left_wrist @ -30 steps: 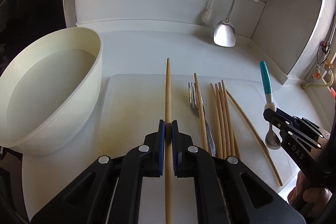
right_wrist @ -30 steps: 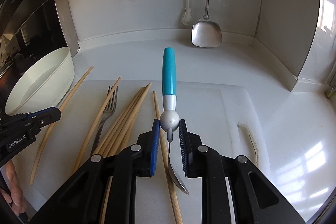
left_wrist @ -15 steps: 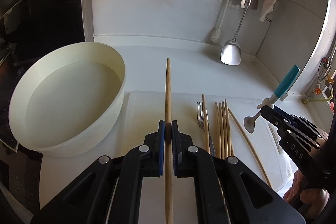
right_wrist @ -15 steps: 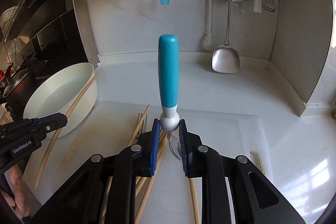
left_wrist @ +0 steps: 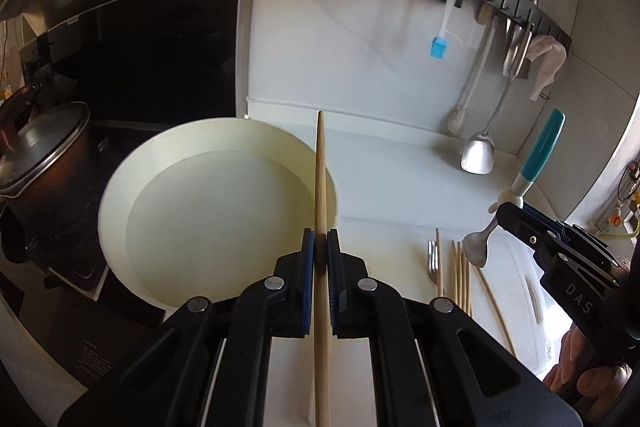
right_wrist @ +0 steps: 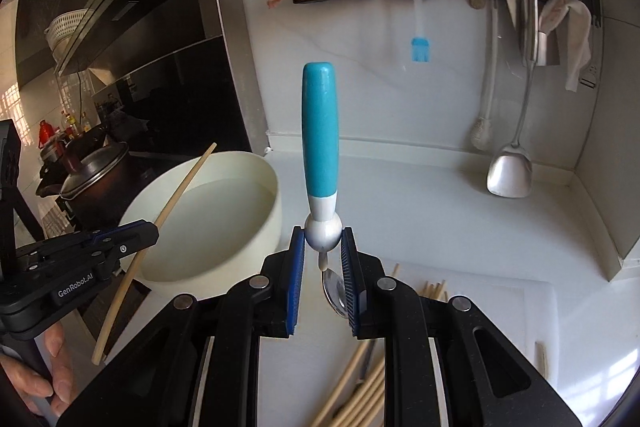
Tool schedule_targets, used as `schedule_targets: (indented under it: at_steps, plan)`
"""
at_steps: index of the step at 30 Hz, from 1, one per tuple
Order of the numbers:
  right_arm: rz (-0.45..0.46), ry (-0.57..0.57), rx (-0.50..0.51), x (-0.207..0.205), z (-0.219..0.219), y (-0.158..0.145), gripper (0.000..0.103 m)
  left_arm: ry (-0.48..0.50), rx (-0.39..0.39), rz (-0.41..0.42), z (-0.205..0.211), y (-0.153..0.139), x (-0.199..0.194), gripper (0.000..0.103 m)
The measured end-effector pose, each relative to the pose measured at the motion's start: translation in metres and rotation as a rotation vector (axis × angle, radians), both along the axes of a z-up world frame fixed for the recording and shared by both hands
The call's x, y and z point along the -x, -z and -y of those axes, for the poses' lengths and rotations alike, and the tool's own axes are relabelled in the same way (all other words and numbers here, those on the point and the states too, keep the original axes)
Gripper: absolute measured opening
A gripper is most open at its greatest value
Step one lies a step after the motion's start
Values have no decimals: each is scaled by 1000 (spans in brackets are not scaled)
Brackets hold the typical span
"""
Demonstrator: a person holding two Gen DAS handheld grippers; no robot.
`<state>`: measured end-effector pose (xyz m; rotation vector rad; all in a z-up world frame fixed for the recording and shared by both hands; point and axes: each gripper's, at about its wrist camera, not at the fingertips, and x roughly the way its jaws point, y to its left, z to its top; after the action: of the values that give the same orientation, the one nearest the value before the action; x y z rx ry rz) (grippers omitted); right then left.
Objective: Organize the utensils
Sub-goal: 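Lift the chopstick with the left gripper while the right gripper carries the spoon over the white basin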
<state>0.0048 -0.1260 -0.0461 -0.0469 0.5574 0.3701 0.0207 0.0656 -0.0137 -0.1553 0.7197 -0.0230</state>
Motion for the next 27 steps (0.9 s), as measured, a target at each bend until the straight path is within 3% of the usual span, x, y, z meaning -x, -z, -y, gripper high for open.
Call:
schedule_targets:
  at_steps: [6,13,27]
  plan:
    - [-11,-33,-15,-12,-57,-10,18,-27,-34,10,-51,-12,-7,7]
    - [-41,-50,-24,-32,-113,-11,18,-30,-37,-33,-106,2,-23,7]
    - [-176,-41,-20,-60,-171,22,18,6,10,-94,-156,37,-50,7]
